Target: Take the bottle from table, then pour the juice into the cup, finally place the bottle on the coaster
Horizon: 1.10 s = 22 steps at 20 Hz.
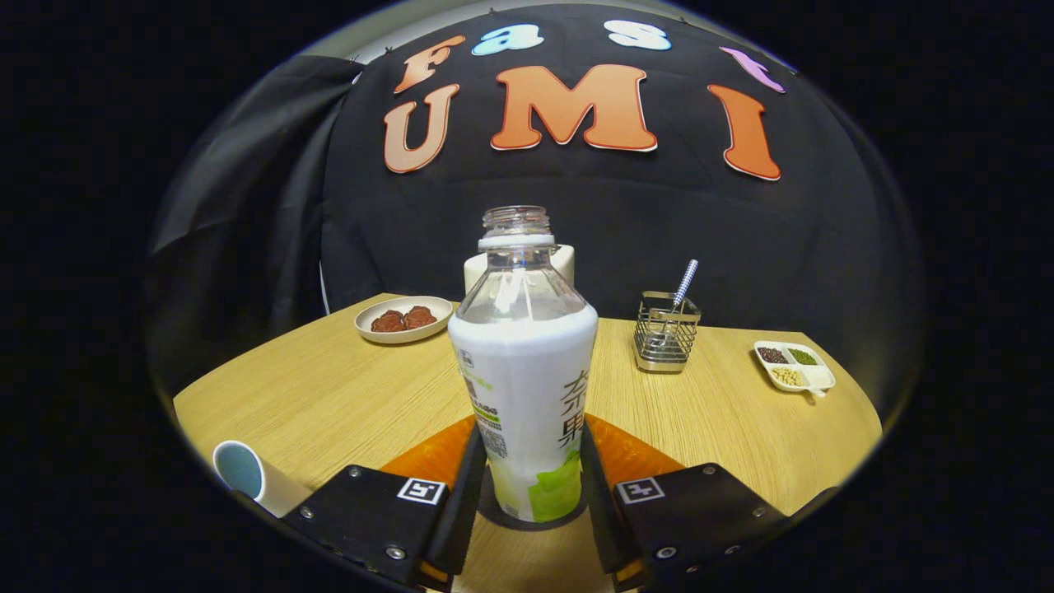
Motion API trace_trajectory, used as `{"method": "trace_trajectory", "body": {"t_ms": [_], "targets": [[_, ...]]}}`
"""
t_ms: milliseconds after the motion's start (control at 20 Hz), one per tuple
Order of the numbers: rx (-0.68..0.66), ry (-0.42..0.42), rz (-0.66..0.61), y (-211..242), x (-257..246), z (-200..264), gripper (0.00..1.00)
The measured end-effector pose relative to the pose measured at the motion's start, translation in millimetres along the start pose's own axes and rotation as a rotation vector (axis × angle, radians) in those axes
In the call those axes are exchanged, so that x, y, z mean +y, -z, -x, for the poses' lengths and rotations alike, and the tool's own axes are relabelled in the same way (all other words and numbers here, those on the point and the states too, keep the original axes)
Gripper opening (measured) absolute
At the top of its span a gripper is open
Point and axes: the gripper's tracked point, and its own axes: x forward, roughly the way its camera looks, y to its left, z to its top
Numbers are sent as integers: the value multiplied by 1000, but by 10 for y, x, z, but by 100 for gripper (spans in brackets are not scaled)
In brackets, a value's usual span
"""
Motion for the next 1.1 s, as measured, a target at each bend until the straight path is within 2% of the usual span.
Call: {"method": "trace_trajectory", "body": {"t_ms": [100,350,600,700,950,1100], "targets": [[-16,-17,-14,-35,41,-7,61],[-27,2,3,12,5,-62,62],[-9,-27,6,70,26,-14,66],[-13,-51,-21,18,60,50,69],[-88,-64,-63,-357,39,359,90],[-165,-67,-59,-683,9,711,93]]}}
